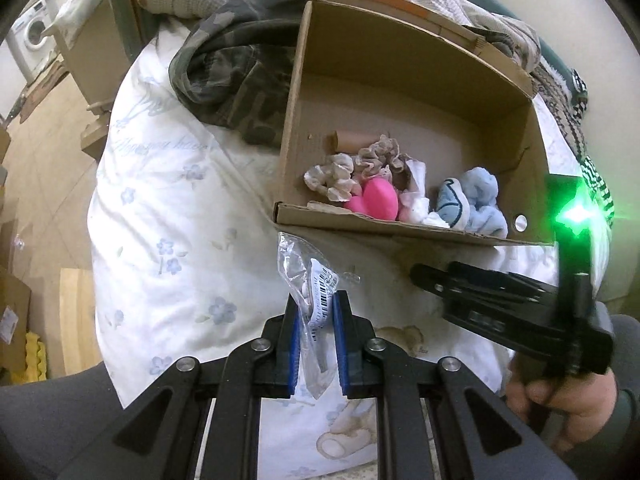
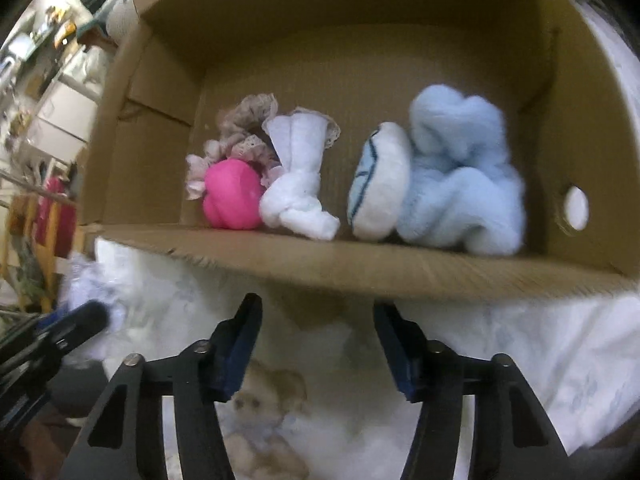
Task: Organize soft objects
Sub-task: 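Lift the plastic bag with the left tool and carry it into the box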
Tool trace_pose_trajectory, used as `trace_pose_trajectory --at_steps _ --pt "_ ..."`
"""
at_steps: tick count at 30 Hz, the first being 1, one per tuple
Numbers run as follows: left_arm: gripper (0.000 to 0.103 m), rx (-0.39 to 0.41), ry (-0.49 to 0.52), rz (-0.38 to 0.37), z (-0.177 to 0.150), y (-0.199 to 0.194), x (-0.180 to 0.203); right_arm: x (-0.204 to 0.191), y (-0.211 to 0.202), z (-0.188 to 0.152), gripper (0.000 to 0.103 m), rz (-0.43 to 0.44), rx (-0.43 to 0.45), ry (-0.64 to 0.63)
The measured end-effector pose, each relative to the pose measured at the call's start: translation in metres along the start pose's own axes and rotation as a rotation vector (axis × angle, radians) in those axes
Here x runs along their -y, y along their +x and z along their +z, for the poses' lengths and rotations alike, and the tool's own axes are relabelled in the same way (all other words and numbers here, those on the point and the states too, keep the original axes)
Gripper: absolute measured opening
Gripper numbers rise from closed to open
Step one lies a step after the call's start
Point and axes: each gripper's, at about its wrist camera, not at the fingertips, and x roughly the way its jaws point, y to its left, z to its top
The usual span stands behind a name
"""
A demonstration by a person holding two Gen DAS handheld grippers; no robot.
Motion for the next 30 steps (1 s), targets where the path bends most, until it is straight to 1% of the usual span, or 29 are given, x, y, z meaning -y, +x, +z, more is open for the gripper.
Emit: trace_pose_trajectory --at_steps 1,2,4,5,8,12,16,17,18,19,20,22,25,26,27,30 --pt "0.013 0.000 -0.001 0.000 0.000 0.001 0.000 -0.001 0.004 0.001 0.046 -0.003 -0.006 -0.002" --pt "0.013 -0.001 -0.003 0.000 0.000 0.002 0.000 -0.002 0.008 0.001 0.033 -0.004 -0.012 -0.008" --pt "0.013 -0.005 -0.003 0.001 0.000 0.004 0.002 -0.004 0.009 0.000 0.026 -0.007 -0.010 -0.023" --pt "0.013 -0.005 -0.003 0.003 0.001 0.005 0.003 -0.006 0.007 -0.001 0.018 -0.015 -0.003 -0.035" --pt "0.013 0.000 0.001 0.009 0.002 0.006 0.006 -0.012 0.001 -0.004 0.011 -0.015 0.012 -0.056" --pt "0.013 0.011 0.002 0.025 0.003 0.006 0.008 -0.016 -0.009 -0.012 0.009 0.005 0.027 -0.061" --pt "0.013 0.030 -0.001 0.046 0.004 0.005 0.007 -0.008 -0.026 -0.021 0.009 0.035 0.046 -0.036" --pt "0.013 0.033 -0.001 0.051 0.004 0.005 0.006 -0.007 -0.031 -0.024 0.009 0.033 0.054 -0.030" --pt "0.013 0.038 -0.002 0.060 0.004 0.004 0.005 -0.006 -0.036 -0.022 0.008 0.008 0.064 -0.023" --pt "0.013 0.041 -0.002 0.066 0.004 0.004 0.005 -0.003 -0.041 -0.023 0.008 -0.035 0.077 -0.014" --pt "0.013 0.043 -0.002 0.071 0.004 0.004 0.004 0.000 -0.044 -0.020 0.008 -0.044 0.081 -0.001" --pt "0.013 0.048 -0.004 0.078 0.004 0.003 0.003 0.009 -0.049 -0.022 0.008 -0.013 0.068 0.040" --pt "0.013 0.063 -0.003 0.086 0.003 0.000 0.003 0.015 -0.063 -0.028 0.008 0.003 0.084 0.060" --pt "0.013 0.071 -0.001 0.088 0.003 -0.002 0.003 0.017 -0.069 -0.030 0.008 0.025 0.089 0.074" --pt "0.013 0.078 0.001 0.087 0.003 -0.005 0.004 0.027 -0.073 -0.029 0.008 0.044 0.094 0.081" --pt "0.013 0.117 0.011 0.079 0.002 -0.017 0.007 0.030 -0.095 -0.038 0.008 0.098 0.121 0.087"
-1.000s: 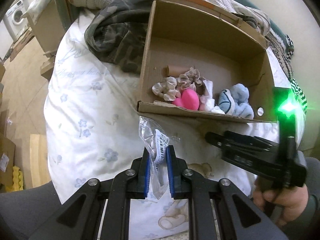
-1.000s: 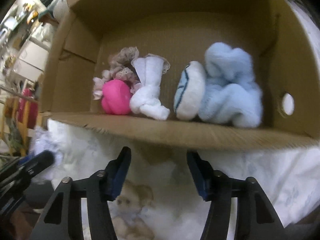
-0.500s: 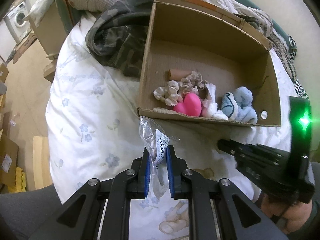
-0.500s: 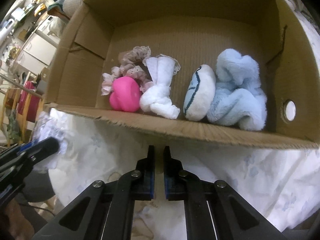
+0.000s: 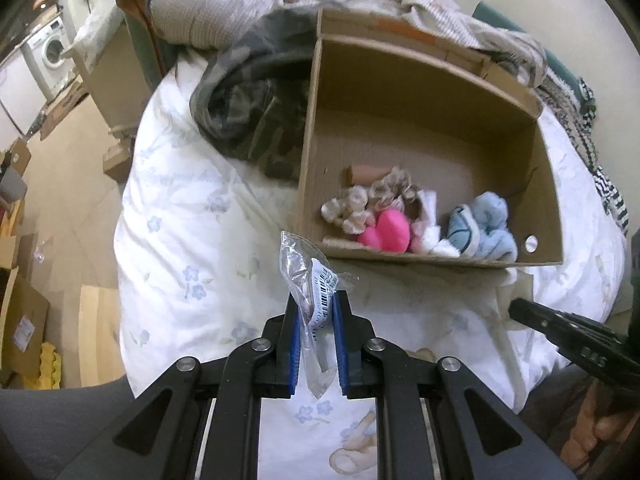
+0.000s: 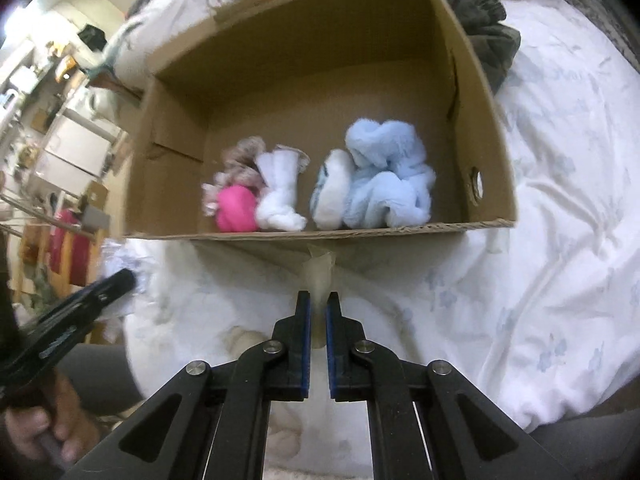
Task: Organize soft objects
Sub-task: 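Lift the plastic bag with the left tool and carry it into the box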
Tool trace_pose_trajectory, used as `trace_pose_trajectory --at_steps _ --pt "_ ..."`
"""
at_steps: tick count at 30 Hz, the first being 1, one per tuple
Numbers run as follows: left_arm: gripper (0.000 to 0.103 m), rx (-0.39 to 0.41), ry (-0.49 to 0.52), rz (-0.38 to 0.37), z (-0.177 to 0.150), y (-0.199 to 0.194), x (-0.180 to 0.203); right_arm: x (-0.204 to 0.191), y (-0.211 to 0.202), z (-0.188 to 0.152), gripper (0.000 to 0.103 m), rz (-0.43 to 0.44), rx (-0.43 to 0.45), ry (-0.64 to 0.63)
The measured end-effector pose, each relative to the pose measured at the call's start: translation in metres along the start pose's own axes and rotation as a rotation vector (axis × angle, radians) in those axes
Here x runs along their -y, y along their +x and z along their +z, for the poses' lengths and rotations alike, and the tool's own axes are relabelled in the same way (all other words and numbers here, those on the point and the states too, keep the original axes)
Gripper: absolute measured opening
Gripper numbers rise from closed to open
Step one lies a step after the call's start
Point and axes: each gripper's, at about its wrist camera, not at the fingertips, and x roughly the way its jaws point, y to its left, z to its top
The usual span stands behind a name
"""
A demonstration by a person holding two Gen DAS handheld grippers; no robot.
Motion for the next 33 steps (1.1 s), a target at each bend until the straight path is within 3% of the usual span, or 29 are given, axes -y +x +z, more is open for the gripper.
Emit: trace_pose_trajectory --at_steps 7,12,23,28,33 --pt "0.013 0.139 0.007 -0.048 0.014 -0.042 0.005 -0.005 -0.059 0.002 0.008 0.125 0.147 -0.006" --pt "0.013 0.209 -0.008 -0.082 0.037 -0.063 0.009 0.006 -0.085 0.014 0.008 0.164 0.214 0.004" --pt "0.013 0.234 0.016 -0.087 0.083 -0.064 0.022 0.009 -0.077 0.064 0.008 0.146 0.265 0.001" --pt "0.013 0.224 0.045 -0.055 0.093 -0.048 0.027 0.014 -0.061 0.069 0.008 0.127 0.273 -0.008" --pt "0.013 0.188 0.088 -0.068 0.093 -0.021 0.036 0.018 -0.040 0.066 0.008 0.141 0.236 0.026"
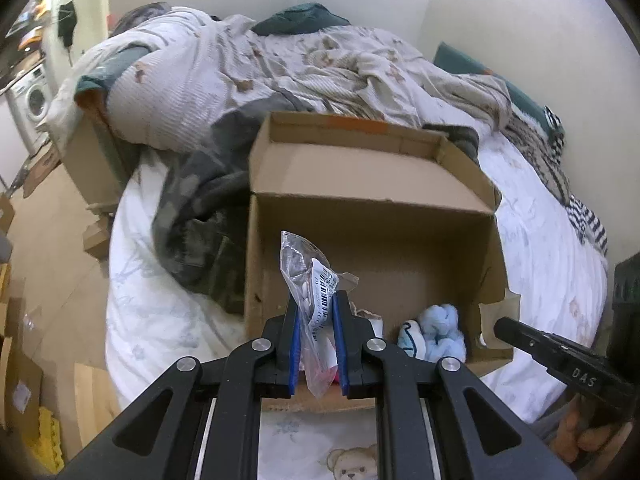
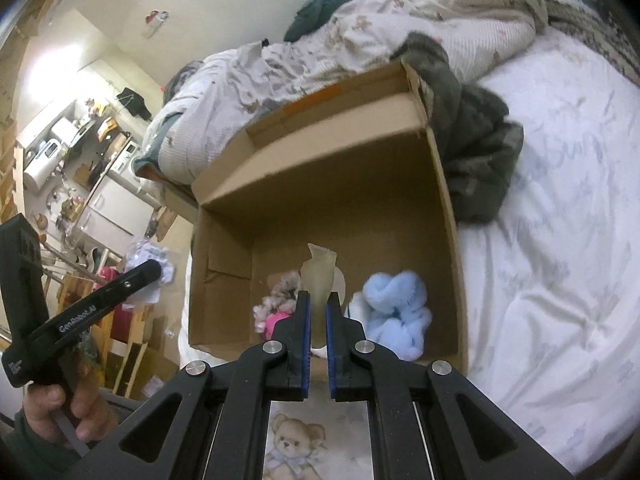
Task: Organize soft objects
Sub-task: 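Lift the plastic bag with the left tool and carry it into the box, then open the left tool to drop the plastic bag in the box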
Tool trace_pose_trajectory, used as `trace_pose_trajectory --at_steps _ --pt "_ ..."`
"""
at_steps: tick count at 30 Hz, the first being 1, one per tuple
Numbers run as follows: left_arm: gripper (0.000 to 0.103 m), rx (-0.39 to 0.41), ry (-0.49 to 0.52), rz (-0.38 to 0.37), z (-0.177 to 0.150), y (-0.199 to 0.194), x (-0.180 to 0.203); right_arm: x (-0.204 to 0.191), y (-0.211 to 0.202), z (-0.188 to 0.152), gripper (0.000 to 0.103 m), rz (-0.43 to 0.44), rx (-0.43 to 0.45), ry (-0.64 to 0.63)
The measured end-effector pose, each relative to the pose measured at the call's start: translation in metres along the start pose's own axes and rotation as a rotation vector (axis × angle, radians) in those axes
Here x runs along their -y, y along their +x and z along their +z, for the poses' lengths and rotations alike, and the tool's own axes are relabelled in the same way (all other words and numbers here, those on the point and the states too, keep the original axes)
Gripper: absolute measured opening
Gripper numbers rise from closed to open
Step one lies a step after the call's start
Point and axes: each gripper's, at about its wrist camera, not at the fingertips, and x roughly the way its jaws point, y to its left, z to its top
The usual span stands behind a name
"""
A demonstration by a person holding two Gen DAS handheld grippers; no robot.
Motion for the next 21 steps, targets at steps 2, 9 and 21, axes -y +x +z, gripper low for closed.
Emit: trace_pose_trajectory --at_steps 2,9,21 --pt "0.013 -0.001 0.008 0.011 -0.005 0.010 0.002 -0.003 0.005 0.000 0.008 -0.008 -0.006 -0.017" --pt "0.013 -0.050 -0.013 0.039 -0.015 0.042 -0.001 -0.002 0.024 0.000 0.008 -0.031 -0.053 -0.021" --pt "0.013 -0.013 0.008 0.026 -0.017 0.051 0.011 -0.002 0.047 -0.001 0.008 -0.071 -0.122 -0.013"
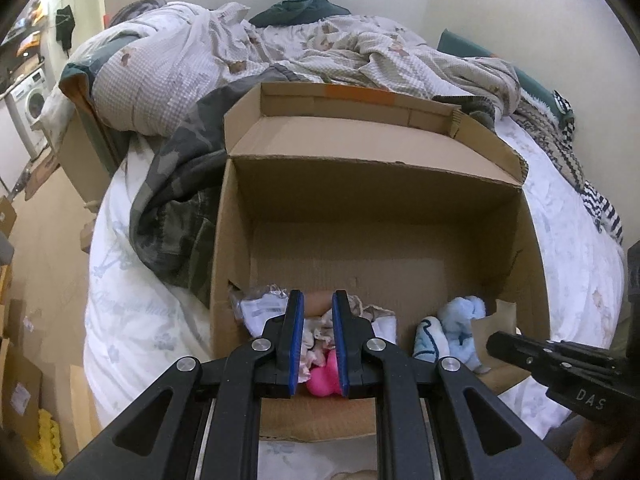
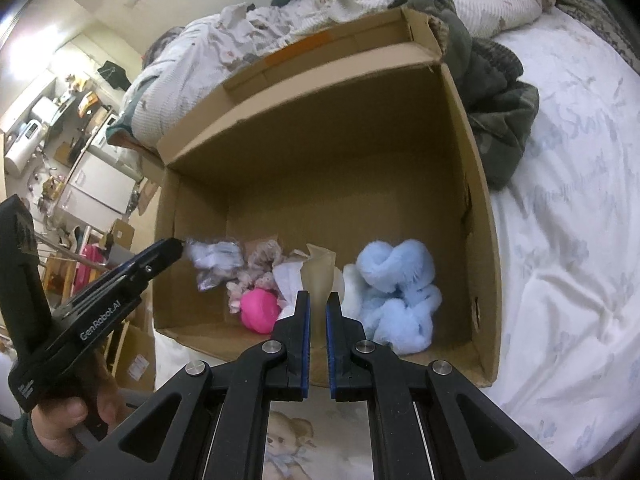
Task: Organize soft objects
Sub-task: 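Open the left tool to drop the plastic bag in the box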
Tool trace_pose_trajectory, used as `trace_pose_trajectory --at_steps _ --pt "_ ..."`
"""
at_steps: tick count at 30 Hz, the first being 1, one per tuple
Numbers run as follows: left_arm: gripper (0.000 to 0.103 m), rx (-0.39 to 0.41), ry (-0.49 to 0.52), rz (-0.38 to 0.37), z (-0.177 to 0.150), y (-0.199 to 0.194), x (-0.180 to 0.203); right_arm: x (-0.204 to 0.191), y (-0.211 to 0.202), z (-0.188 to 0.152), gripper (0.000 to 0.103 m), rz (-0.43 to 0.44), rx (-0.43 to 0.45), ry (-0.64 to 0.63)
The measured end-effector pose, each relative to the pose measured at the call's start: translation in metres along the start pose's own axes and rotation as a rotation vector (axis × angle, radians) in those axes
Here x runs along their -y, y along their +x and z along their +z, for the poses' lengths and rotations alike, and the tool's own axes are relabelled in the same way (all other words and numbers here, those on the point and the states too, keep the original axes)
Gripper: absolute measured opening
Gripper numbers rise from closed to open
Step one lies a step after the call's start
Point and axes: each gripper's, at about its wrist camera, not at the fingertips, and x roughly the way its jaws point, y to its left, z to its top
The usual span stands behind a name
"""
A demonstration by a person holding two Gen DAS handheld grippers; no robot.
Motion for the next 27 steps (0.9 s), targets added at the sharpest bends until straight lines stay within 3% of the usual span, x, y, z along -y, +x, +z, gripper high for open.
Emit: trace_pose_trajectory --at_steps 13,18,21,23,27 --pt "0.013 -0.042 -0.005 0.009 -0.003 0.005 0.001 -0.001 0.011 0.004 0.009 -0.004 -0.014 0.000" --pt "0.018 -0.060 -0.011 0.009 -0.006 0.006 0.001 0.000 0.012 0.004 0.011 -0.001 -0.011 0.007" --pt "0.031 -0.069 -0.019 0.024 -0.006 0.006 -0.001 0.001 0.011 0.005 0.014 0.001 -0.003 0.012" --pt "0.056 -0.066 -0.032 0.032 -0.006 0.004 -0.003 0.003 0.010 0.006 0.021 0.004 0.004 0.023" --pt "0.060 -0.038 -0.031 0.052 -0.005 0.000 -0.004 0.006 0.008 0.007 0.026 0.002 0.016 0.037"
